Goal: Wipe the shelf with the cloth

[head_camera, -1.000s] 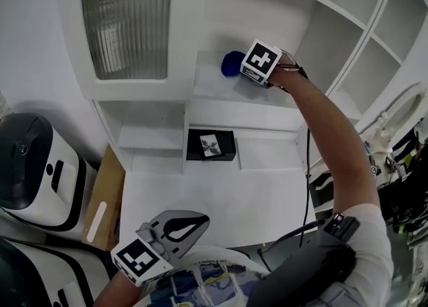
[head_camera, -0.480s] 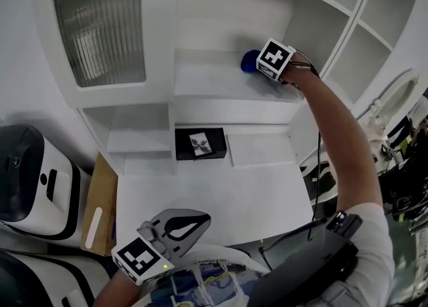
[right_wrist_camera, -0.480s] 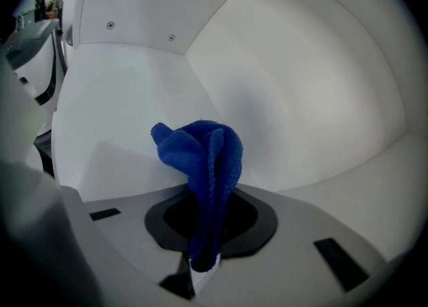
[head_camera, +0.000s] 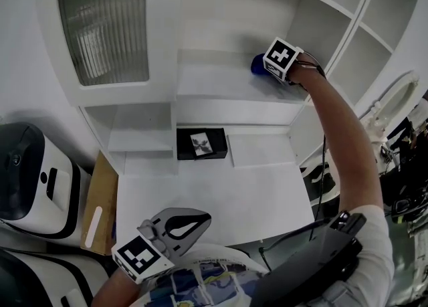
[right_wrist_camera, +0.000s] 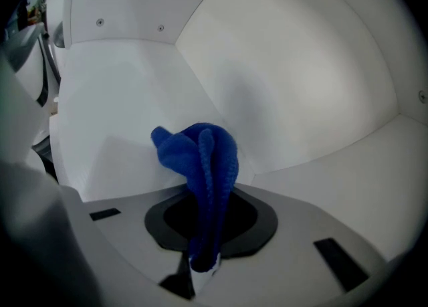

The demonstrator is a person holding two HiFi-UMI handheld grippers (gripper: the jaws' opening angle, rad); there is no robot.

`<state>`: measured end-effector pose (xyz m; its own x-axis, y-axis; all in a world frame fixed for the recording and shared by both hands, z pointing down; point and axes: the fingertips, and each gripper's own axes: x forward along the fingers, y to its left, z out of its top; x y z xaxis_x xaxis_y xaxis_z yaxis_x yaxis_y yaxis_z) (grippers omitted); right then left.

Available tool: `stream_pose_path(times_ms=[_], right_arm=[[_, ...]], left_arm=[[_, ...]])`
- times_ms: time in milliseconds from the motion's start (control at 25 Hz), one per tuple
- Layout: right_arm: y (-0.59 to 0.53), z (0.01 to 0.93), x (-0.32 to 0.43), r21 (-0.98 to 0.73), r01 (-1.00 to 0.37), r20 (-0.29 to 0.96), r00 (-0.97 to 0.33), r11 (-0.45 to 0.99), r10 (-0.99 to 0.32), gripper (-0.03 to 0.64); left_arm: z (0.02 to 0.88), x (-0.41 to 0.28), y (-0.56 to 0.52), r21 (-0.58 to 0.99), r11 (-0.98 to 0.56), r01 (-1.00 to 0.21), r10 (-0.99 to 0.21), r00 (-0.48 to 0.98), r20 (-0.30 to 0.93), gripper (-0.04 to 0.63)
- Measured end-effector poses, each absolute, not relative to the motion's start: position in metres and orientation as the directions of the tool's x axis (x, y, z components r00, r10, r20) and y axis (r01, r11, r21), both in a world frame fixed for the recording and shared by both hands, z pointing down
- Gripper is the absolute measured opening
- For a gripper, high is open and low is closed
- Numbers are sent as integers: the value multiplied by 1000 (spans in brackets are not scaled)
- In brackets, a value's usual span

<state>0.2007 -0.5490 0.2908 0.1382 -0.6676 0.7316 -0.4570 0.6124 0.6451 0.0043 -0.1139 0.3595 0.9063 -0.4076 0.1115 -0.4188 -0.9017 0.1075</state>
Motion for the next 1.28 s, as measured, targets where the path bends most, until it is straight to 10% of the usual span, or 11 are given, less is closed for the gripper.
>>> stream_pose_path(times_ms=[600,1280], right_arm=[[-500,269,36,596,-341,697,-230,727,-679,67],[-500,293,-35,615,-192,715,-272,765,-643,67]], left_arm=[[360,-18,-105,105,-889,-446,-436,894,107,3],[364,-41,-102,123,-854,-505,-494,862,112,3]])
